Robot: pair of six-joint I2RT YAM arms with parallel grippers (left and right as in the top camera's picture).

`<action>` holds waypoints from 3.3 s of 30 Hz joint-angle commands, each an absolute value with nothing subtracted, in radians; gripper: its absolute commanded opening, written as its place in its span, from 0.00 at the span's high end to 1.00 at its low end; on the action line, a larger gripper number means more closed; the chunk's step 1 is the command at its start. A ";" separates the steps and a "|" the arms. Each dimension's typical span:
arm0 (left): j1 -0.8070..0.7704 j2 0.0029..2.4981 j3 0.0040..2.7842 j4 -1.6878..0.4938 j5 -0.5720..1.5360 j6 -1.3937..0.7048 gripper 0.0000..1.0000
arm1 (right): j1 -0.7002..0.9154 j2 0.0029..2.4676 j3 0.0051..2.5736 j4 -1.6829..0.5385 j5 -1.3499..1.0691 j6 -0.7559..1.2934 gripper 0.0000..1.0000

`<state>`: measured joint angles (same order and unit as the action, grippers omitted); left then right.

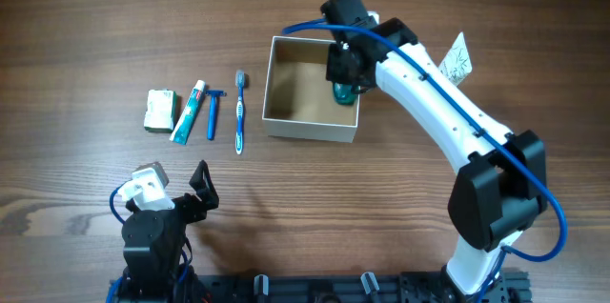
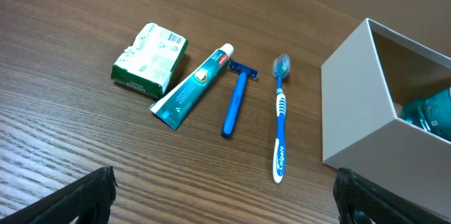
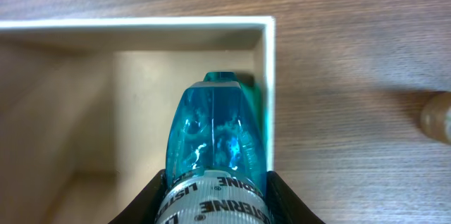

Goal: Pack container
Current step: 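Carry the mouthwash bottle into the box and release it, then move the right gripper to the white lotion tube and grasp it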

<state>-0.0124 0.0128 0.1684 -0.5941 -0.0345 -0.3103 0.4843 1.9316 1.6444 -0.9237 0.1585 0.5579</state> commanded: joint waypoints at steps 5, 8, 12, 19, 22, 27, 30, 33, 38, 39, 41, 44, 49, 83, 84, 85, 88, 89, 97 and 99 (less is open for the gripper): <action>-0.005 0.004 0.155 -0.595 -0.015 -0.299 0.00 | 0.472 1.924 1.670 -0.870 0.175 0.550 0.61; -0.005 0.004 0.155 -0.595 -0.015 -0.299 0.00 | 0.472 1.924 1.670 -0.852 0.159 0.510 0.37; -0.005 0.004 0.155 -0.595 -0.015 -0.299 0.00 | 0.472 1.919 1.670 -0.865 0.160 0.497 0.20; -0.005 0.004 0.155 -0.595 -0.015 -0.299 0.00 | 0.472 1.868 1.670 -0.922 0.160 0.497 0.18; -0.005 0.004 0.155 -0.595 -0.015 -0.299 0.00 | 0.472 1.826 1.670 -0.953 0.160 0.493 0.18; -0.005 0.004 0.155 -0.595 -0.015 -0.299 0.00 | 0.472 1.714 1.670 -1.013 0.160 0.434 0.18; -0.005 0.004 0.155 -0.595 -0.015 -0.299 0.00 | 0.472 1.612 1.670 -1.086 0.161 0.382 0.15; -0.005 0.004 0.155 -0.595 -0.015 -0.299 0.00 | 0.470 1.527 1.670 -1.124 0.173 0.350 0.12; -0.005 0.004 0.155 -0.595 -0.015 -0.299 0.00 | 0.422 1.412 1.670 -1.134 0.306 0.310 0.08; -0.005 0.004 0.155 -0.595 -0.015 -0.299 0.00 | 0.398 1.399 1.670 -1.133 0.326 0.306 0.08; -0.005 0.004 0.155 -0.595 -0.015 -0.299 0.00 | 0.339 1.387 1.670 -1.127 0.331 0.259 0.05; -0.005 0.004 0.155 -0.595 -0.015 -0.299 0.00 | 0.203 1.415 1.670 -1.122 0.303 0.173 0.01; -0.005 0.004 0.155 -0.595 -0.015 -0.299 0.00 | 0.035 1.512 1.670 -1.070 0.162 0.102 0.01; -0.005 0.004 0.155 -0.595 -0.015 -0.299 0.00 | -0.052 1.779 1.608 -1.066 -0.022 0.142 0.96; -0.005 0.004 0.155 -0.595 -0.015 -0.299 0.00 | -0.052 1.779 1.608 -1.065 -0.019 0.150 0.96; -0.005 0.004 0.155 -0.595 -0.015 -0.299 0.00 | -0.052 1.777 1.609 -1.065 -0.019 0.157 0.96; -0.005 0.004 0.155 -0.595 -0.015 -0.299 0.00 | -0.052 1.753 1.610 -1.069 -0.016 0.164 0.96; -0.005 0.004 0.155 -0.595 -0.015 -0.299 0.00 | -0.052 1.738 1.612 -1.073 -0.016 0.169 0.96; -0.005 0.004 0.155 -0.595 -0.015 -0.299 0.00 | -0.029 1.526 1.648 -1.137 -0.015 0.230 0.96; -0.005 0.004 0.155 -0.595 -0.015 -0.299 0.00 | -0.007 1.462 1.648 -1.154 0.004 0.243 0.95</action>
<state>-0.0124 0.0128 0.1684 -0.5941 -0.0345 -0.3107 -0.0429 1.6329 1.6199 -1.1419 -0.0174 0.1913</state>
